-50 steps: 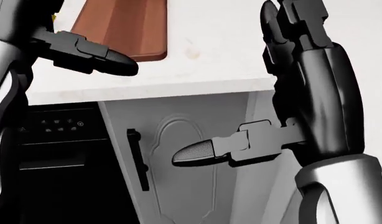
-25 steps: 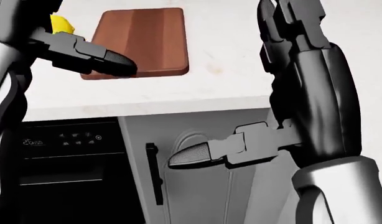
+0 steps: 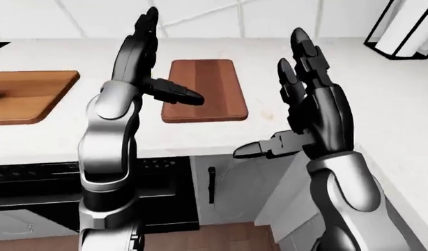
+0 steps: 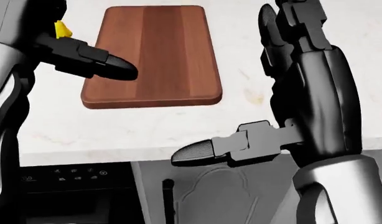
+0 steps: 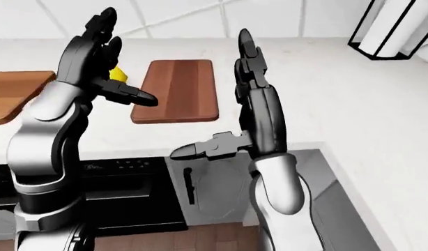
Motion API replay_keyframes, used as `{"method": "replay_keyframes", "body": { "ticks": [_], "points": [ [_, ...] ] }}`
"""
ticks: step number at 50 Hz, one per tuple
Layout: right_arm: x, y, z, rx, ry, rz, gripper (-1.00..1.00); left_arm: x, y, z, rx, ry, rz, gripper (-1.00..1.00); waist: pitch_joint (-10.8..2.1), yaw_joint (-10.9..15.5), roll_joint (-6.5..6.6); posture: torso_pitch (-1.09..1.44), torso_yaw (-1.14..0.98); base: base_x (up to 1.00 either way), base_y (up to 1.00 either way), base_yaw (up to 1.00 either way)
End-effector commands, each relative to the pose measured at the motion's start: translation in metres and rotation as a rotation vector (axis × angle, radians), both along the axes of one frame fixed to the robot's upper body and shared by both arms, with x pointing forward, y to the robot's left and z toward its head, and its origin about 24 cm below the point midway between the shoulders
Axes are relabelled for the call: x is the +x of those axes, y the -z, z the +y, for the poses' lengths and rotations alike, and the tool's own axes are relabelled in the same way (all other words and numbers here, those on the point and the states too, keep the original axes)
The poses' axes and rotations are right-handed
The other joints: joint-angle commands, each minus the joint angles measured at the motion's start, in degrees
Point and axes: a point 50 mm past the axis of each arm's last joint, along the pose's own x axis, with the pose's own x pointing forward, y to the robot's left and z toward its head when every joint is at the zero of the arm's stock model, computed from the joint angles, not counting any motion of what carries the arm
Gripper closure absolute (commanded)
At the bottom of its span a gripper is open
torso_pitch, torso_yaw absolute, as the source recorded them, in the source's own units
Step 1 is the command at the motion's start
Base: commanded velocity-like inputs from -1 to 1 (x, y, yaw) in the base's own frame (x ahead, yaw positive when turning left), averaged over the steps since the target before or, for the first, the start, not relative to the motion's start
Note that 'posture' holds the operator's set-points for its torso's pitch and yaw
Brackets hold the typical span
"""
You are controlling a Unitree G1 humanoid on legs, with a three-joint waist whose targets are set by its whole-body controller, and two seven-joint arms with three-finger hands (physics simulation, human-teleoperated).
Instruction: Place the lemon and the onion on separate cutting boards.
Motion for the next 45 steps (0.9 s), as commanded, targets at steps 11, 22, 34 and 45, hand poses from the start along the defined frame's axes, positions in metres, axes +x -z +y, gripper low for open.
{"method": "replay_keyframes", "body": {
  "ticks": [11,22,34,45],
  "points": [
    [-0.008,-0.013,0.003,0.012,-0.03,-0.105,-1.0,-0.011,-0.025,0.004,0.004,-0.022,-0.151,-1.0,-2.38,0.5,4.36,0.0,0.0,0.0,0.01,0.6],
    [-0.009,-0.014,0.0,0.013,-0.015,-0.106,-1.0,-0.011,-0.022,0.003,0.004,-0.018,-0.147,-1.0,-2.75,1.5,-0.67,0.0,0.0,0.11,0.0,0.0],
    [-0.017,-0.019,-0.01,0.023,0.012,-0.133,-1.0,-0.011,-0.02,0.003,0.008,-0.016,-0.142,-1.0,-3.26,0.3,3.61,0.0,0.0,0.05,0.0,0.0],
    [-0.02,-0.024,-0.033,0.016,0.093,-0.167,-1.0,0.0,-0.009,-0.006,0.03,-0.003,-0.117,-1.0,-2.88,1.1,1.11,0.0,0.0,0.0,0.0,0.0]
  ]
}}
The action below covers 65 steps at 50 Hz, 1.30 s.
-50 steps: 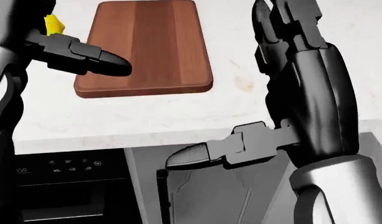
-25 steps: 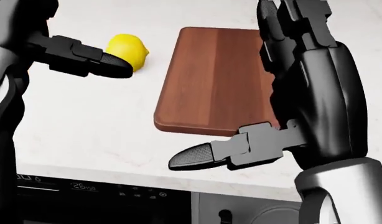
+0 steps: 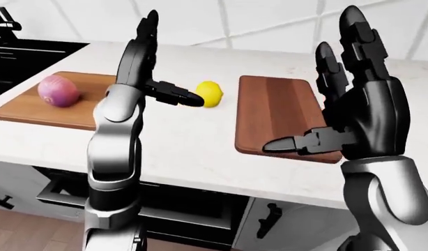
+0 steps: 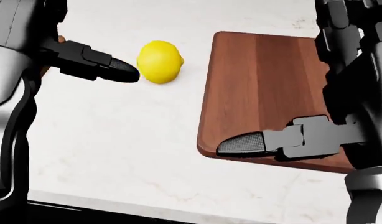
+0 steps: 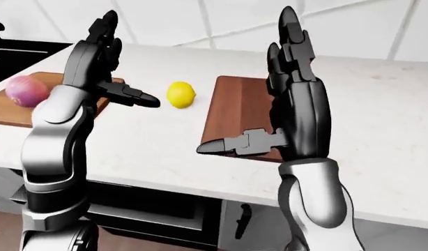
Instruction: Place the lemon and the onion on separate cutting boards.
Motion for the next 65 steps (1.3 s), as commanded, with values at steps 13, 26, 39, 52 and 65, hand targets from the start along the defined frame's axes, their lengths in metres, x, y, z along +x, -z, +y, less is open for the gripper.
{"method": "replay_keyframes", "body": {
  "ticks": [13,26,39,52,65],
  "points": [
    [-0.015,-0.013,-0.008,0.024,0.033,-0.061,-1.0,0.002,-0.014,-0.009,0.02,0.027,-0.086,-1.0,-1.05,0.2,-0.31,0.0,0.0,0.0,-0.03,-0.28],
    [-0.016,-0.012,-0.011,0.032,0.036,-0.067,-1.0,0.038,0.0,0.0,0.018,-0.016,-0.042,-1.0,-1.42,0.1,-1.39,0.0,0.0,0.0,0.0,0.0],
    [-0.021,-0.012,-0.025,0.051,0.088,-0.065,-1.0,0.066,0.017,-0.011,0.049,-0.009,0.019,-1.0,-1.67,0.6,-2.01,0.0,0.0,0.0,0.0,0.0],
    [-0.022,-0.009,-0.026,0.056,0.09,-0.063,-1.0,0.076,0.022,-0.017,0.061,-0.005,0.039,-1.0,-1.87,0.5,-2.17,0.0,0.0,0.0,0.0,0.0],
    [-0.02,-0.006,-0.025,0.062,0.085,-0.061,-1.0,0.089,0.021,-0.032,0.075,0.018,0.054,-1.0,-2.14,0.5,-2.25,0.0,0.0,0.0,0.0,0.0]
  ]
}}
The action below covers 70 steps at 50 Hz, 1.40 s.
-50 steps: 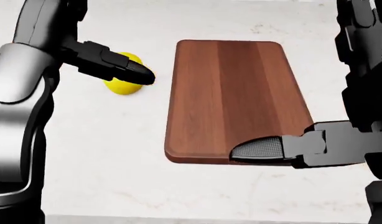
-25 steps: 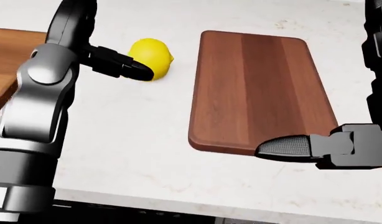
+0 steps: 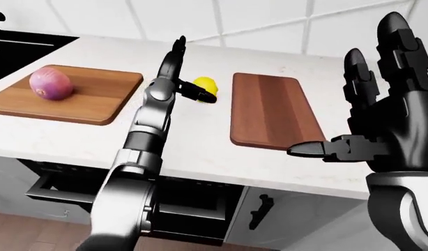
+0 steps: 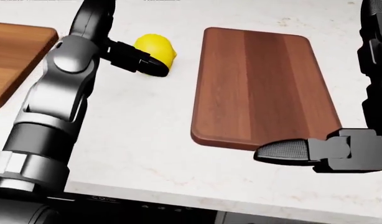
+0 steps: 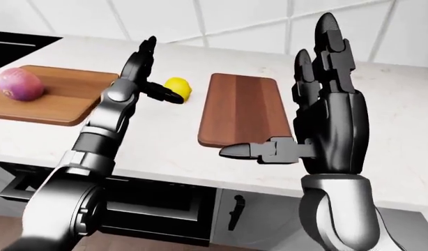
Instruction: Place the lemon and the onion on separate cutting boards.
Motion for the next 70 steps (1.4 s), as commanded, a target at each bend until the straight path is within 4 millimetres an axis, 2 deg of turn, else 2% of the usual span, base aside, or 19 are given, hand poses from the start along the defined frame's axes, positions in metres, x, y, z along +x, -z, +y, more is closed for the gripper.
{"method": "replay_keyframes", "body": {
  "ticks": [1,9,19,35,37,48,54,56,59,60,61,65,70],
  "points": [
    [-0.004,-0.009,-0.001,-0.004,0.009,-0.065,-1.0,0.001,-0.026,-0.005,0.002,0.015,-0.113,-1.0,-1.4,0.0,-0.07,0.0,0.0,0.0,0.0,0.0],
    [-0.003,-0.008,-0.001,-0.003,0.01,-0.066,-1.0,0.006,-0.014,-0.011,0.024,0.02,-0.087,-1.0,-1.69,0.0,-0.06,0.0,0.0,0.0,0.0,0.0],
    [-0.004,-0.009,-0.002,0.002,0.009,-0.068,-1.0,0.006,-0.011,-0.022,0.045,0.039,-0.075,-1.0,-1.77,-0.1,-0.15,0.0,0.0,0.0,0.0,0.0],
    [-0.005,-0.006,-0.004,0.006,0.009,-0.068,-1.0,0.009,-0.004,-0.026,0.073,0.028,-0.045,-0.98,-1.85,-0.1,-0.33,0.0,0.0,0.0,0.0,0.0],
    [-0.005,-0.007,-0.004,0.007,0.009,-0.07,-1.0,0.009,-0.004,-0.027,0.072,0.031,-0.042,-0.82,-1.85,-0.1,-0.35,0.0,0.0,0.0,0.0,0.0],
    [-0.007,-0.011,-0.004,0.004,0.003,-0.08,-1.0,0.008,0.004,-0.028,0.092,0.031,-0.027,-0.33,-1.81,-0.1,-0.41,0.0,0.0,0.0,0.0,0.0],
    [-0.009,-0.011,-0.005,0.002,0.0,-0.083,-1.0,0.007,0.019,-0.023,0.111,0.019,-0.006,-0.25,-1.78,-0.1,-0.52,0.0,0.0,0.0,0.0,0.0],
    [-0.01,-0.012,-0.004,0.001,-0.002,-0.084,-1.0,0.007,0.019,-0.023,0.109,0.017,-0.003,0.01,-1.83,-0.1,-0.55,0.0,0.0,0.0,0.0,0.0],
    [-0.009,-0.012,-0.003,0.0,-0.004,-0.084,-1.0,0.007,0.015,-0.023,0.105,0.018,-0.011,0.64,-1.91,-0.1,-0.58,0.0,0.0,0.0,0.0,0.0],
    [-0.009,-0.012,-0.003,-0.001,-0.004,-0.083,-1.0,0.008,0.012,-0.023,0.105,0.019,-0.018,0.91,-1.88,-0.1,-0.61,0.0,0.0,0.0,0.0,0.0],
    [-0.009,-0.012,-0.003,0.0,-0.005,-0.083,-1.0,0.008,0.012,-0.023,0.103,0.018,-0.019,1.0,-1.86,-0.1,-0.64,0.0,0.0,0.0,0.0,0.0],
    [-0.009,-0.012,-0.003,-0.001,-0.005,-0.083,-1.0,0.008,0.003,-0.023,0.096,0.017,-0.037,1.0,-1.79,0.0,-0.74,0.0,0.0,0.0,0.0,0.0],
    [-0.01,-0.012,-0.005,-0.002,0.0,-0.083,-1.0,0.009,-0.018,-0.026,0.082,0.026,-0.079,1.0,-1.69,-0.1,-0.77,0.0,0.0,0.0,0.0,0.0]
  ]
}}
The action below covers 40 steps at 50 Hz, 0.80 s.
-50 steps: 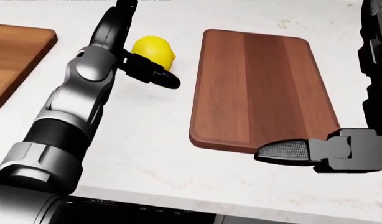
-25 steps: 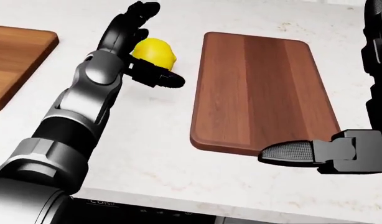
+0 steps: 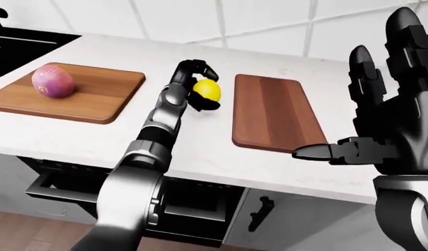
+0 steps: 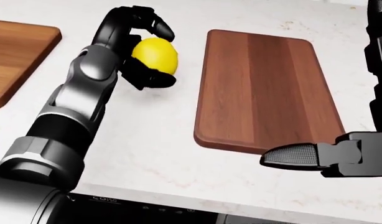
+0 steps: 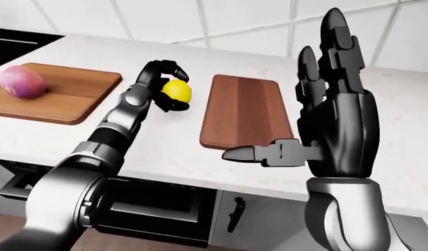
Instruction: Place the lemon and the onion on separate cutting boards.
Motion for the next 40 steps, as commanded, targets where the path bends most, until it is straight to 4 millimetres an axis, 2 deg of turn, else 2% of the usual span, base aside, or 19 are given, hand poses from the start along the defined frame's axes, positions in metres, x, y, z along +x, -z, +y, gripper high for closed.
{"method": "replay_keyframes", "body": {
  "ticks": [1,5,11,25,30,37,40],
  "points": [
    [-0.004,-0.009,-0.003,0.0,0.013,-0.065,-1.0,0.001,-0.044,-0.006,-0.026,0.024,-0.139,1.0,-1.59,0.0,-0.01,0.0,0.0,0.0,0.0,0.0],
    [-0.006,-0.012,-0.004,0.0,0.018,-0.069,-1.0,-0.001,-0.058,-0.01,-0.039,0.036,-0.168,1.0,-1.43,0.0,-0.04,0.0,0.0,0.0,0.0,0.0],
    [-0.01,-0.016,-0.009,0.007,0.025,-0.082,-1.0,-0.006,-0.077,-0.033,-0.052,0.095,-0.204,1.0,-1.2,0.2,-0.21,0.0,0.0,0.0,0.0,0.0],
    [-0.017,-0.018,-0.019,0.006,0.043,-0.093,-1.0,-0.019,-0.098,-0.093,-0.067,0.237,-0.217,1.0,-0.81,0.2,-1.29,0.0,0.0,0.0,0.0,0.0],
    [-0.019,-0.021,-0.024,0.008,0.05,-0.097,-1.0,-0.025,-0.086,-0.114,-0.057,0.299,-0.203,1.0,-0.7,0.3,-1.61,0.0,0.0,0.0,0.0,0.0],
    [-0.023,-0.026,-0.029,0.012,0.053,-0.11,-1.0,-0.031,-0.068,-0.131,-0.072,0.342,-0.162,1.0,-0.71,0.3,-2.05,0.0,0.0,0.0,0.0,0.0],
    [-0.024,-0.025,-0.03,0.014,0.055,-0.11,-1.0,-0.033,-0.066,-0.136,-0.066,0.357,-0.16,1.0,-0.72,0.3,-2.21,0.0,0.0,0.0,0.0,0.0]
  ]
}}
